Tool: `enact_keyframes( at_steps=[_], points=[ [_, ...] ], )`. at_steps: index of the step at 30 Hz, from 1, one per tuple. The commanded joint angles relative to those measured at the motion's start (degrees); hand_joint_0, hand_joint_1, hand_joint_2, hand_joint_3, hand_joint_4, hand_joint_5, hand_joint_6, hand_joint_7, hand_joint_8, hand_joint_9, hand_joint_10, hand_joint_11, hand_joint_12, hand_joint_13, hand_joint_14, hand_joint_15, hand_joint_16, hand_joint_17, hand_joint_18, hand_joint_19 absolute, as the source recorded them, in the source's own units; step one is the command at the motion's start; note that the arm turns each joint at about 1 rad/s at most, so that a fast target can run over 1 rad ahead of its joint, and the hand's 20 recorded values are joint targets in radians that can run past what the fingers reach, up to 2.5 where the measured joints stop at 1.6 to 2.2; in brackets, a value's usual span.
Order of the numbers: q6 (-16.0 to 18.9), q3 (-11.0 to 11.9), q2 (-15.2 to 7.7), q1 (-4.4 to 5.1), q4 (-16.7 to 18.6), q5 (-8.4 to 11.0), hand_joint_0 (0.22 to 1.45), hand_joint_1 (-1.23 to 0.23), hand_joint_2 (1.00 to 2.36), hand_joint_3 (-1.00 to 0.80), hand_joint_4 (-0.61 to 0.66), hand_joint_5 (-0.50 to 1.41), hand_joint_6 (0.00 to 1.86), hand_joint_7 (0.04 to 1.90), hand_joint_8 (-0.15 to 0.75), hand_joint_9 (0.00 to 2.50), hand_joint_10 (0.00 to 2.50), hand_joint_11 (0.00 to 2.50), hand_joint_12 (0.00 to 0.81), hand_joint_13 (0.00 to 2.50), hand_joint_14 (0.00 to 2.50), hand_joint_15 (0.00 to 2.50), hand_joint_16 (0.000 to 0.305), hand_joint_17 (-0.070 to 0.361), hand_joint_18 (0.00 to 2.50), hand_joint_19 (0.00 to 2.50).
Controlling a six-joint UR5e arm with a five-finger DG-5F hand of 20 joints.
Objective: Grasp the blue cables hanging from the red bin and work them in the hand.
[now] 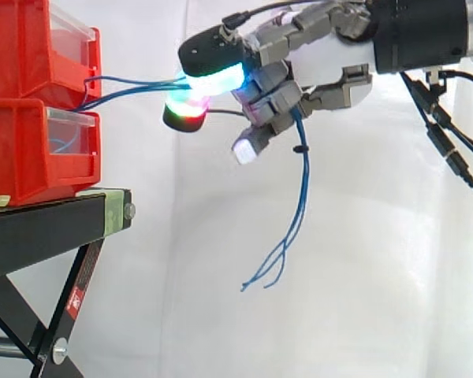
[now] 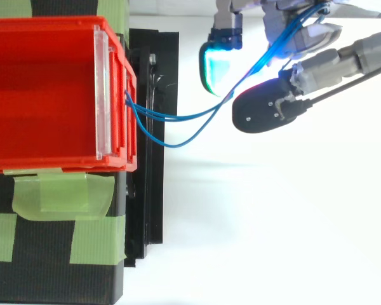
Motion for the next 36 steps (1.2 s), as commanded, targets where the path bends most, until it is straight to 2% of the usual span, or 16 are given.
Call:
enact_keyframes(
  at_steps=[1,7,9,11,18,26,28,36],
  points=[
    [-0.77,1.12,-0.06,-0.02,-1.31,-0.29,1.27,-0.69,1.02,0.37,0.07,0.30,0.23,1.40,0.427,0.42,2.50,2.50,0.439,0.42,2.50,2.26,0.048,0.107,0.52,0.55],
    [-2.08,3.06,0.02,-0.11,-2.81,-0.55,1.32,-0.69,1.00,0.35,0.03,0.31,0.23,1.40,0.409,0.41,2.50,2.50,0.415,0.37,2.50,2.28,0.049,0.111,0.41,0.53],
    [-2.87,4.46,0.02,-0.11,-4.83,-1.08,1.33,-0.69,1.00,0.34,0.02,0.31,0.22,1.40,0.404,0.38,2.50,2.50,0.408,0.34,2.50,2.33,0.050,0.112,0.37,0.53],
    [-3.49,4.81,0.02,-0.11,-6.06,-1.25,1.34,-0.69,1.00,0.34,0.01,0.31,0.22,1.41,0.403,0.37,2.50,2.50,0.398,0.32,2.50,2.34,0.051,0.115,0.34,0.53],
    [-4.72,4.90,-0.06,-0.11,-7.38,-1.34,1.37,-0.69,1.01,0.34,-0.01,0.29,0.24,1.39,0.392,0.32,2.50,2.50,0.398,0.24,2.50,2.35,0.052,0.118,0.25,0.50],
    [-5.86,4.81,-0.06,-0.11,-8.61,-2.92,1.37,-0.68,1.01,0.36,-0.01,0.31,0.21,1.39,0.390,0.33,2.50,2.50,0.393,0.23,2.50,2.29,0.051,0.114,0.25,0.53],
    [-6.48,4.81,-0.06,0.15,-9.22,-3.45,1.37,-0.68,1.01,0.36,-0.01,0.32,0.20,1.40,0.390,0.33,2.50,2.50,0.387,0.23,2.50,2.28,0.050,0.114,0.25,0.53],
    [-6.21,4.81,-0.06,0.51,-9.75,-3.54,1.37,-0.68,1.01,0.36,0.00,0.33,0.19,1.41,0.391,0.35,2.50,2.50,0.393,0.24,2.50,2.29,0.051,0.114,0.26,0.53]
  ],
)
